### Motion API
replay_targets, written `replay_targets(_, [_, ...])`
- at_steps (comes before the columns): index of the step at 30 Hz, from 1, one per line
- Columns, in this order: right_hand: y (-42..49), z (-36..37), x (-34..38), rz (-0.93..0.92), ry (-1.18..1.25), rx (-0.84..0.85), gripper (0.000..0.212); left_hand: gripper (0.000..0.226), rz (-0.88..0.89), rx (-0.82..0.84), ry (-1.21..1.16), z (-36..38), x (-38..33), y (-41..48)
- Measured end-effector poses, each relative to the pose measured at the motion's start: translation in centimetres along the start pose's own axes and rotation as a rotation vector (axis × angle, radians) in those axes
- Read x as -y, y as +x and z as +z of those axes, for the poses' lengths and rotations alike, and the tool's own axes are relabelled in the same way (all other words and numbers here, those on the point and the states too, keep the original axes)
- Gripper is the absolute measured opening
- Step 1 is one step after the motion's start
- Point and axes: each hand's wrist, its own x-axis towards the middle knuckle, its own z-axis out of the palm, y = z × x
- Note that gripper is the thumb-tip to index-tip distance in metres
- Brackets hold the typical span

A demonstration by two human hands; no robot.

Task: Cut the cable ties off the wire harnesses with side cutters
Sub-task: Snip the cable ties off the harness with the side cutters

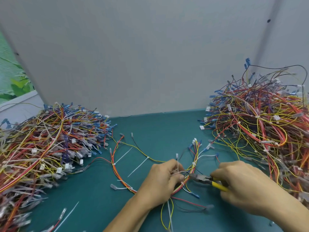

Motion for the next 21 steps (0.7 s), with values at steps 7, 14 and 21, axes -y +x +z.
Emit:
replay_targets(7, [-0.1, 0.4, 1.6, -0.035, -0.036, -0.013, 0.011, 0.018, -0.039, 0.075, -0.098, -0.8, 0.2, 0.0])
replay_targets(14, [0.0, 0.8, 2.1, -0.028, -0.042, -0.035, 0.011, 0.022, -0.038, 0.087, -0.098, -1.1, 0.4, 0.2])
replay_targets(21, [0.1, 1.1, 2.4, -0.030, -0.055, -0.049, 0.019, 0.021, -0.060, 0.126, -0.181, -1.2, 0.4, 0.1])
